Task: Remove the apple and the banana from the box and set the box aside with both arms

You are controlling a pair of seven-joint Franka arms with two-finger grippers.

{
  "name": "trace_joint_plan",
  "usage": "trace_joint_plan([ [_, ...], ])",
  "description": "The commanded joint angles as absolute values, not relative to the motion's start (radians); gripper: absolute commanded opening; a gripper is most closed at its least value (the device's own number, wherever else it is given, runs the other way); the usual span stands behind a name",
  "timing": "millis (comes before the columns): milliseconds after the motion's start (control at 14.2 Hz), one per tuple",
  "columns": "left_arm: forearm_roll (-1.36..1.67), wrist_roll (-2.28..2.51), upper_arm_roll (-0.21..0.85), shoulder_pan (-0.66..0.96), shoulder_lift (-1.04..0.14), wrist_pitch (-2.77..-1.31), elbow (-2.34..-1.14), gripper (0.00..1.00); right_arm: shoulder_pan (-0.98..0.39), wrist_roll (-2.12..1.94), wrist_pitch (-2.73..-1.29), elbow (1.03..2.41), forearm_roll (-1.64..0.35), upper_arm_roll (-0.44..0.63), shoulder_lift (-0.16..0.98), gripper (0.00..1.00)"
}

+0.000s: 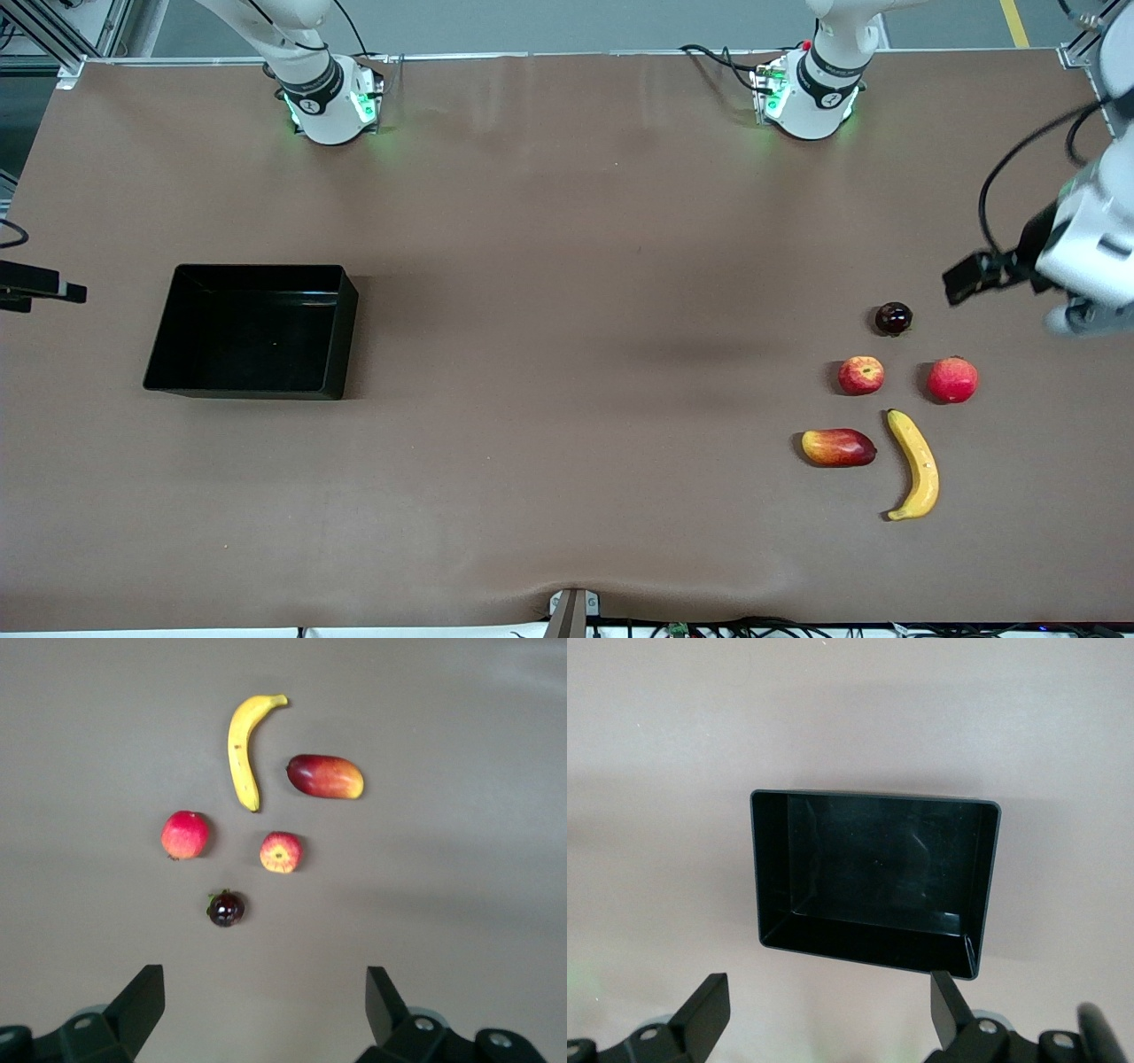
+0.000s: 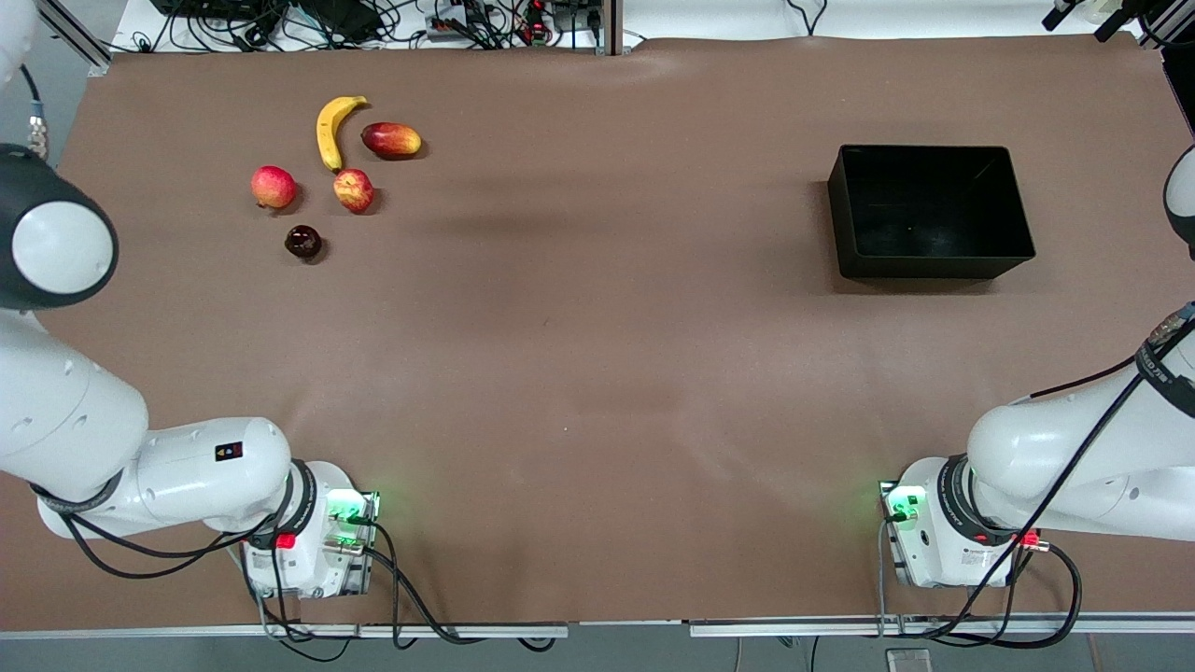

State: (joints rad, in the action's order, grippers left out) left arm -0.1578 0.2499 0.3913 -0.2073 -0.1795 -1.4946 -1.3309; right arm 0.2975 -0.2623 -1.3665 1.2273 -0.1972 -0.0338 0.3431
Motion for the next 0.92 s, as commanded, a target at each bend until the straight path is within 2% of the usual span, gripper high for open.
trace_joint_plan([
  [0,-0.111,0.190,0.361,-0.201,-0.077,-1.479,-1.422,1.00,0.246,-0.143,-1.359,1.249,-0.199,-0.031,0.296,1.00],
  [141,-0.037,0.157,0.217,-0.108,-0.028,-1.493,-1.468,1.00,0.166,0.045,-1.329,1.249,-0.178,-0.031,0.255,1.00],
  [282,0.009,0.111,0.102,-0.029,0.011,-1.493,-1.505,1.00,0.065,0.071,-1.339,1.249,-0.018,-0.032,0.216,1.00],
  [494,-0.004,0.115,0.069,0.027,0.077,-1.511,-1.587,1.00,0.067,0.060,-1.368,1.290,-0.008,-0.025,0.161,1.00],
  [846,-0.006,0.115,0.075,0.021,0.069,-1.535,-1.591,1.00,0.083,0.060,-1.621,1.674,-0.009,-0.025,-0.076,1.00],
])
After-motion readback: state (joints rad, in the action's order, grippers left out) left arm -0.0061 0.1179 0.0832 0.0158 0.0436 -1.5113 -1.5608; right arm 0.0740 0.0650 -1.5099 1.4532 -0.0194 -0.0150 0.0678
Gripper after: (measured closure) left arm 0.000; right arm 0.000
